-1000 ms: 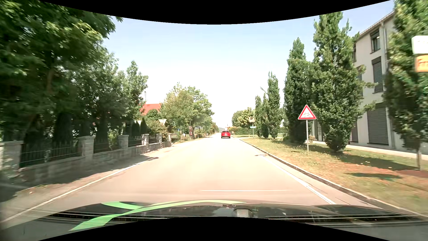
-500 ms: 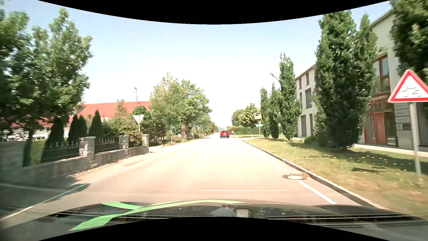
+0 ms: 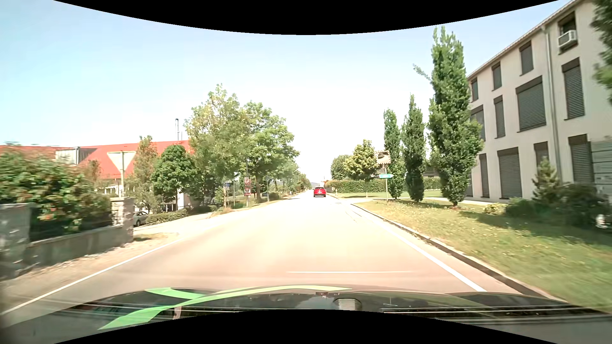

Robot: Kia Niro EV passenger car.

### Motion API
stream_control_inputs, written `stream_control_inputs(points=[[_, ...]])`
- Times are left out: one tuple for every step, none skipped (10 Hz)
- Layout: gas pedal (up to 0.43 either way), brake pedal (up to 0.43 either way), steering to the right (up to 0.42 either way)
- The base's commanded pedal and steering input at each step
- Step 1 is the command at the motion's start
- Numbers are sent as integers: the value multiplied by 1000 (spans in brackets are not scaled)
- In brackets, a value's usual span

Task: Follow the waypoints while adhering to traffic rules and regulations

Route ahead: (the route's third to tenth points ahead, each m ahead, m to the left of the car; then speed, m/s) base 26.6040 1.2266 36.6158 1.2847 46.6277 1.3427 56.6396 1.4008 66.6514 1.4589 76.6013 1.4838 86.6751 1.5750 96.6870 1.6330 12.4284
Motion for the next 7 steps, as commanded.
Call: stream_control_inputs(points=[[197, 0, -1], [197, 0, -1], [197, 0, -1], [197, 0, -1], [197, 0, -2], [197, 0, -2], [197, 0, -3]])
